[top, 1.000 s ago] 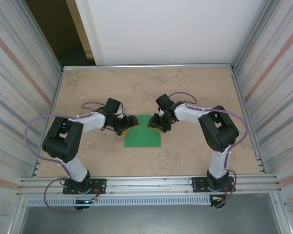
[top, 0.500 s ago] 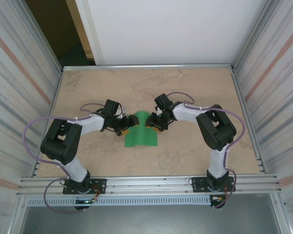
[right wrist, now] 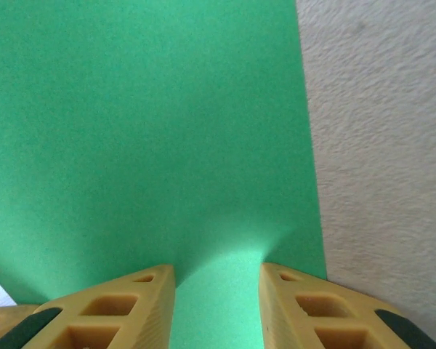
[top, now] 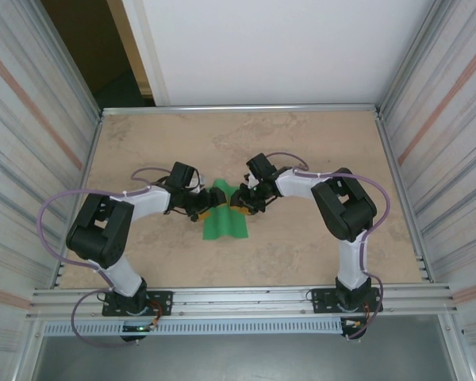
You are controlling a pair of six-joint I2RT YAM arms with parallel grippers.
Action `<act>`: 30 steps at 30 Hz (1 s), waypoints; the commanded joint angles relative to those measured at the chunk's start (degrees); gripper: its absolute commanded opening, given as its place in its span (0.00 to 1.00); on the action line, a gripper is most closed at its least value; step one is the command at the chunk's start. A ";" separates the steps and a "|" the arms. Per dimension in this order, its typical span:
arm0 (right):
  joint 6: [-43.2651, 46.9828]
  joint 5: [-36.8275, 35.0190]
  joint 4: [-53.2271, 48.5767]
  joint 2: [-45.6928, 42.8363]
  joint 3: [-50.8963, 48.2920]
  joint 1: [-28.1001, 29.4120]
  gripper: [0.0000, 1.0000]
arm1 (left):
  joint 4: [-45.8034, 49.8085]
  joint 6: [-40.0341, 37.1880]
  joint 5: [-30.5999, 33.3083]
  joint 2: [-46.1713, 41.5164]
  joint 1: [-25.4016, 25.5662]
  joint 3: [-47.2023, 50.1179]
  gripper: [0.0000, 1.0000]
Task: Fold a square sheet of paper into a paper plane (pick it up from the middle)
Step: First fold in half a square sheet of paper at the center of the table.
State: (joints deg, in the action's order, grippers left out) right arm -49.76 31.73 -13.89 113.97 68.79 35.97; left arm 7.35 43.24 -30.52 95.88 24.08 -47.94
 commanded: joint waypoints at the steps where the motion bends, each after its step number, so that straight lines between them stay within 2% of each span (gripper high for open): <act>1: -1.75 1.06 -0.14 1.51 0.66 0.38 0.35 | 6.14 -2.07 3.30 0.80 1.84 -1.28 0.81; 6: -2.14 1.36 0.34 1.48 0.13 0.42 0.33 | 7.70 -2.87 4.80 1.80 3.03 -2.87 0.75; 16: -3.09 1.40 5.14 -3.69 -4.36 -2.38 0.34 | 8.76 -5.41 6.51 0.84 3.02 -4.37 0.49; 24: -3.15 3.08 14.93 -14.48 -12.59 -9.47 0.41 | 4.25 -7.61 0.39 -3.34 -0.49 -4.26 0.31; 26: -2.26 5.49 16.47 -16.27 -13.42 -11.26 0.45 | 3.56 -7.63 -1.84 -5.22 -1.72 -4.50 0.29; 28: 0.37 11.04 17.20 -17.68 -12.75 -12.73 0.54 | 3.30 -7.18 -4.73 -7.02 -3.21 -5.21 0.28; 30: 2.81 13.05 15.85 -19.07 -11.38 -13.02 0.65 | 2.05 -6.24 -8.85 -8.36 -4.79 -5.79 0.26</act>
State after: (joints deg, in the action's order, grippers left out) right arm -50.37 38.65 0.58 97.67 56.12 23.03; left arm 11.90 37.26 -32.40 90.85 20.88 -51.53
